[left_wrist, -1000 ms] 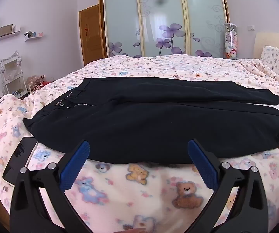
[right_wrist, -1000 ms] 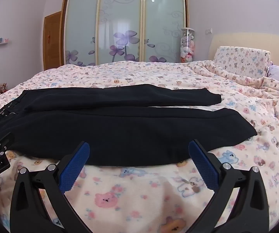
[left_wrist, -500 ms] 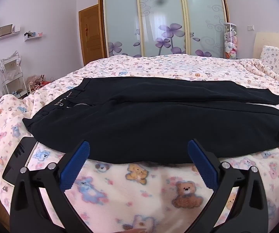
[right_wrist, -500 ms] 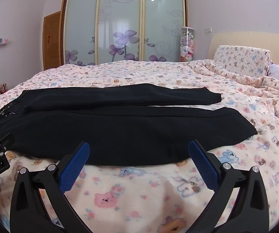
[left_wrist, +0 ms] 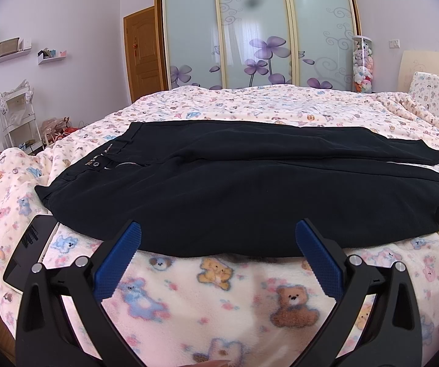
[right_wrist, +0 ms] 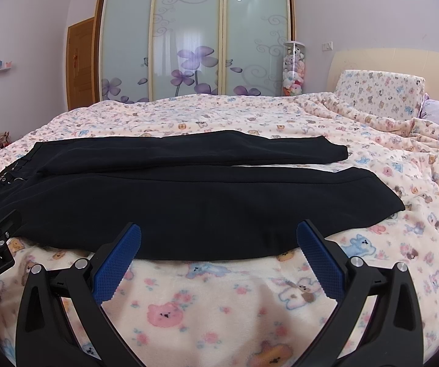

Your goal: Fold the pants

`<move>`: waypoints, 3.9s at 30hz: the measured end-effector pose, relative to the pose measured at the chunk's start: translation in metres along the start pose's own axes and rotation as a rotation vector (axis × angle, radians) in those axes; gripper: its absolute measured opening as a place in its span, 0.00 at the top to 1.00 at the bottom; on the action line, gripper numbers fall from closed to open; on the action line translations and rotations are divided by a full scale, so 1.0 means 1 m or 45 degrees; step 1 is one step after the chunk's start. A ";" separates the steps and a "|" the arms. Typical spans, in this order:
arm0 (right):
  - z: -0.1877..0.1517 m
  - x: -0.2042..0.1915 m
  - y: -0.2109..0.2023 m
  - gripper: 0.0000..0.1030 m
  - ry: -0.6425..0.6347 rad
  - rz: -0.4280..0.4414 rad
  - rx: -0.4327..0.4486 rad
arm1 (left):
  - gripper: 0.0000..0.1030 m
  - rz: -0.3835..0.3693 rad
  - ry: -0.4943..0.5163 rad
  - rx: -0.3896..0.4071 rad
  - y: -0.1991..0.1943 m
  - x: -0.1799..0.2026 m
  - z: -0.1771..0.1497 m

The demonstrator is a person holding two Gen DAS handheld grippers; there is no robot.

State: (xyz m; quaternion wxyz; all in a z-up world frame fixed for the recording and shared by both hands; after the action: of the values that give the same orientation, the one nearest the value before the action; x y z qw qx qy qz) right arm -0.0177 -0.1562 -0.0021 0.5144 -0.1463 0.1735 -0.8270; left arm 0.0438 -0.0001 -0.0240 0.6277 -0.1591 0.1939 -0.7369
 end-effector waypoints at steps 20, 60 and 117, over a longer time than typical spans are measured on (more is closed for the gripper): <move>0.000 0.004 0.002 0.01 0.002 0.001 -0.005 | 0.02 -0.001 0.000 -0.002 0.000 0.000 0.000; -0.005 0.012 0.010 0.01 0.011 0.002 -0.018 | 0.02 -0.002 -0.002 -0.006 0.000 0.000 0.000; 0.154 0.199 0.298 0.03 0.685 0.253 -0.396 | 0.02 0.208 0.003 0.214 0.042 -0.004 0.058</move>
State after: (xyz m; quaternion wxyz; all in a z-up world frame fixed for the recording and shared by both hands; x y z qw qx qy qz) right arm 0.2004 -0.4791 0.0181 0.4999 0.0183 0.4408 -0.7453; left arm 0.1083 -0.0071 0.0062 0.6966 -0.0886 0.1446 -0.6971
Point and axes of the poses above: each gripper's, at about its wrist camera, not at the fingertips, and y roughly the way its jaws point, x to its right, z to its top, the point moved 5 cm from there along y, roughly the way its jaws point, and after that the axes turned 8 degrees about -z, right-handed, at the moved point
